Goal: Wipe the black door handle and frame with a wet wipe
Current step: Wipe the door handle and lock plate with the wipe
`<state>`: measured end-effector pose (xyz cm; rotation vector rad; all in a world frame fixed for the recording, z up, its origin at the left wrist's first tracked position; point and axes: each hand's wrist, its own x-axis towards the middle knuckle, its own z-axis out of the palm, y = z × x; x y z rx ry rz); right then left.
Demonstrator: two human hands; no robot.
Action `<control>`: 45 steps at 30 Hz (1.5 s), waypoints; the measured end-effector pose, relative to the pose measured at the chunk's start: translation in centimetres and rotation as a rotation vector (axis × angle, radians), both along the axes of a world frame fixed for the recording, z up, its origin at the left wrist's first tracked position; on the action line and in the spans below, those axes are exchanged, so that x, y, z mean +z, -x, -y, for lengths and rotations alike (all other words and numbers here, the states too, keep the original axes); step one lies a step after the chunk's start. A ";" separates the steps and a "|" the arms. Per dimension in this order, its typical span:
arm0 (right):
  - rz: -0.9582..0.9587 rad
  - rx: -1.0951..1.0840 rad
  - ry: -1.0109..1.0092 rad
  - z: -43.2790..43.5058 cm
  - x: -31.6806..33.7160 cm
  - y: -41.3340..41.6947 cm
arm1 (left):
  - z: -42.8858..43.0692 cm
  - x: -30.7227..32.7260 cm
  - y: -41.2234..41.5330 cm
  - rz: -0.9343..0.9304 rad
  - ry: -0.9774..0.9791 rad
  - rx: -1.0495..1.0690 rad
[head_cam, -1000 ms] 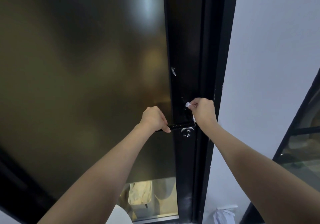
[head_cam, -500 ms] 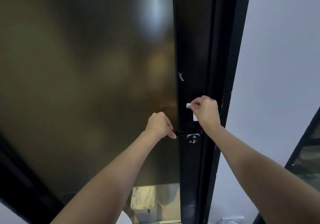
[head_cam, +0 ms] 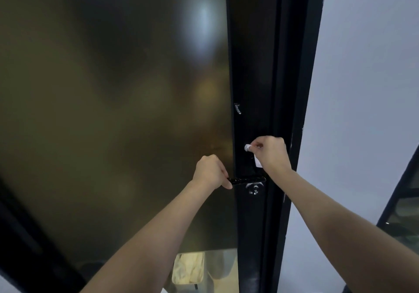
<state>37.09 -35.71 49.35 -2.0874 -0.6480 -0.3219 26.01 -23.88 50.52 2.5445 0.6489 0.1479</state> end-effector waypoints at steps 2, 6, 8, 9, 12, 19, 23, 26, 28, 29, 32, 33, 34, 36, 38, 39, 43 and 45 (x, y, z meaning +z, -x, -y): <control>0.073 -0.021 -0.145 -0.2 1.4 0.2 | -0.1 0.0 0.0 0.009 0.003 -0.005; 0.253 -0.023 -0.318 -1.4 4.9 0.6 | -0.1 0.1 -0.1 0.009 -0.007 -0.008; 0.278 0.011 -0.365 -1.9 6.5 0.5 | -0.2 -0.1 -0.1 0.013 -0.015 -0.012; 0.281 0.020 -0.375 -2.2 7.2 0.4 | -0.2 -0.2 -0.1 0.016 -0.017 -0.014; 0.249 0.026 -0.429 -3.1 8.8 0.0 | -0.4 -0.3 -0.2 0.026 -0.008 -0.022; 0.162 0.022 -0.227 -3.7 5.1 0.2 | -0.6 -0.4 -0.5 0.023 -0.007 -0.018; 0.170 0.011 -0.276 -3.5 4.7 0.4 | -0.5 -0.5 -0.4 0.035 -0.010 -0.014; 0.222 -0.008 -0.429 -3.3 7.8 0.0 | -0.6 -0.6 -0.4 0.032 0.007 -0.008; 0.228 0.007 -0.435 -3.1 8.7 -0.3 | -0.6 -0.7 -0.4 0.034 0.014 -0.009; 0.224 0.016 -0.397 -2.9 8.2 -0.3 | -0.7 -0.8 -0.4 0.034 0.017 -0.010; 0.186 0.031 -0.115 -2.1 3.7 -0.2 | -0.6 -0.8 -0.4 0.043 0.023 -0.005; 0.161 0.038 -0.008 -1.6 1.9 -0.1 | -0.6 -0.7 -0.4 0.048 0.024 -0.003; 0.134 0.040 0.058 -1.2 0.4 -0.1 | -0.6 -0.7 -0.4 0.049 0.023 -0.001; 0.083 0.012 0.026 -0.8 -1.5 -0.1 | -0.6 -0.6 -0.4 0.047 0.020 0.007; 0.022 -0.035 -0.063 -0.8 -1.8 0.0 | -0.6 -0.6 -0.4 0.045 0.020 0.013; 0.010 -0.052 -0.074 -0.9 -1.8 0.0 | -0.6 -0.7 -0.4 0.047 0.023 0.016; 0.148 -0.059 0.009 -0.8 -3.0 0.7 | -0.5 -0.8 -0.3 0.063 0.025 0.019; 0.229 -0.081 0.121 -0.9 -3.8 0.8 | -0.4 -0.8 -0.2 0.078 0.027 0.021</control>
